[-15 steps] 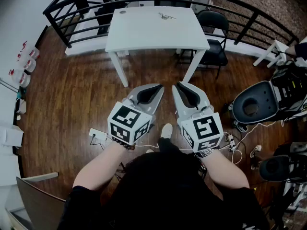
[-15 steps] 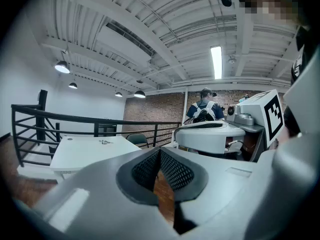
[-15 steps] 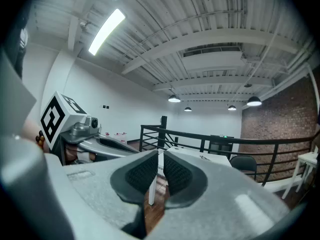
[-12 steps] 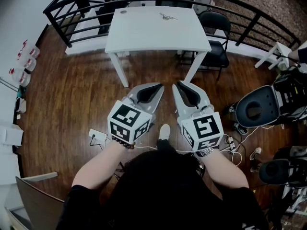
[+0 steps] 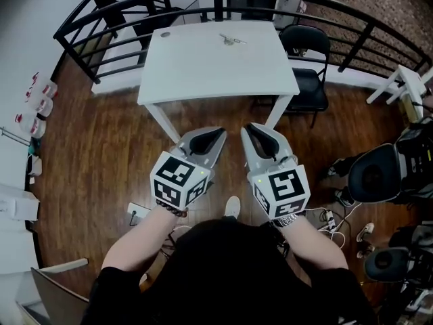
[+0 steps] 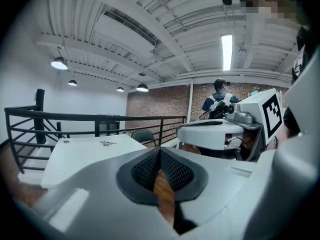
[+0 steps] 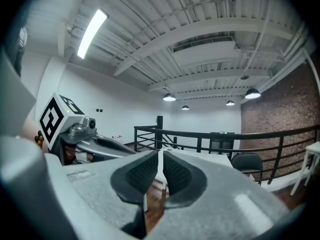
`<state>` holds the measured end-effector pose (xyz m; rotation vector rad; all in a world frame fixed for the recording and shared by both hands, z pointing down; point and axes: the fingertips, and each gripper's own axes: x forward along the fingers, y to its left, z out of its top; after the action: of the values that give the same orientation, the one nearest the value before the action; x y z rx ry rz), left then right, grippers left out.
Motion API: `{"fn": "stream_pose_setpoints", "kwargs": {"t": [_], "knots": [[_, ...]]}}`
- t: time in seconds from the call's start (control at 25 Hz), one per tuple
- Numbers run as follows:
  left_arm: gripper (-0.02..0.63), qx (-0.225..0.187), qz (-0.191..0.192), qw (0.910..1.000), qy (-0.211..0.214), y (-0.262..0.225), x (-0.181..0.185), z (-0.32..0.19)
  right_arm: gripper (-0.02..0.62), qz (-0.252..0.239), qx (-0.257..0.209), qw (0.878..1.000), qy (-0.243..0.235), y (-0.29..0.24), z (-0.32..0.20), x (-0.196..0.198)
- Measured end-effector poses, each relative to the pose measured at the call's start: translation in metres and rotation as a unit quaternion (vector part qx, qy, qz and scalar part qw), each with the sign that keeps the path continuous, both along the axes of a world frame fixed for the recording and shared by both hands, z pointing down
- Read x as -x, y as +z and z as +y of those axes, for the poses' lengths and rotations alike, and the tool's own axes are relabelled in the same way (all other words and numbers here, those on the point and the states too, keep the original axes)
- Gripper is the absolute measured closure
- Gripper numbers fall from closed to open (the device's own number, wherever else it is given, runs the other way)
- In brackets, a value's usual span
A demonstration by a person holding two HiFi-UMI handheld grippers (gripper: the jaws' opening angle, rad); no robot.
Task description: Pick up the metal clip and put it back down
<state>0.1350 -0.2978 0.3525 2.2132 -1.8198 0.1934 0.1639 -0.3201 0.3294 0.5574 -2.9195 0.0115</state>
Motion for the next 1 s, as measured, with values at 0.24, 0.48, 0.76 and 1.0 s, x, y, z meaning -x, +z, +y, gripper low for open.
{"fn": "stream_pose_setpoints", "kwargs": {"t": [0.24,0.48,0.76,1.0], "knots": [[0.591,0.000,-0.010,0.9999,-0.012,0.013,0.012,-0.058,0.575,-0.005,-0.003,1.000,-0.009,0.016,-0.061,0.012],[0.591,0.013,-0.013,0.9997,-0.014,0.020,0.032,-0.109,0.575,-0.005,-0.004,1.000,-0.012,0.019,-0.113,0.032],[0.591,0.015,-0.002,0.9999,-0.005,0.011,0.091,-0.151,0.575,0.016,-0.004,1.000,-0.002,0.016,-0.156,0.092],[0.591,0.011,0.013,0.9998,0.006,0.012,0.159,-0.193,0.575,0.042,-0.016,0.999,0.014,0.025,-0.196,0.158]]}}
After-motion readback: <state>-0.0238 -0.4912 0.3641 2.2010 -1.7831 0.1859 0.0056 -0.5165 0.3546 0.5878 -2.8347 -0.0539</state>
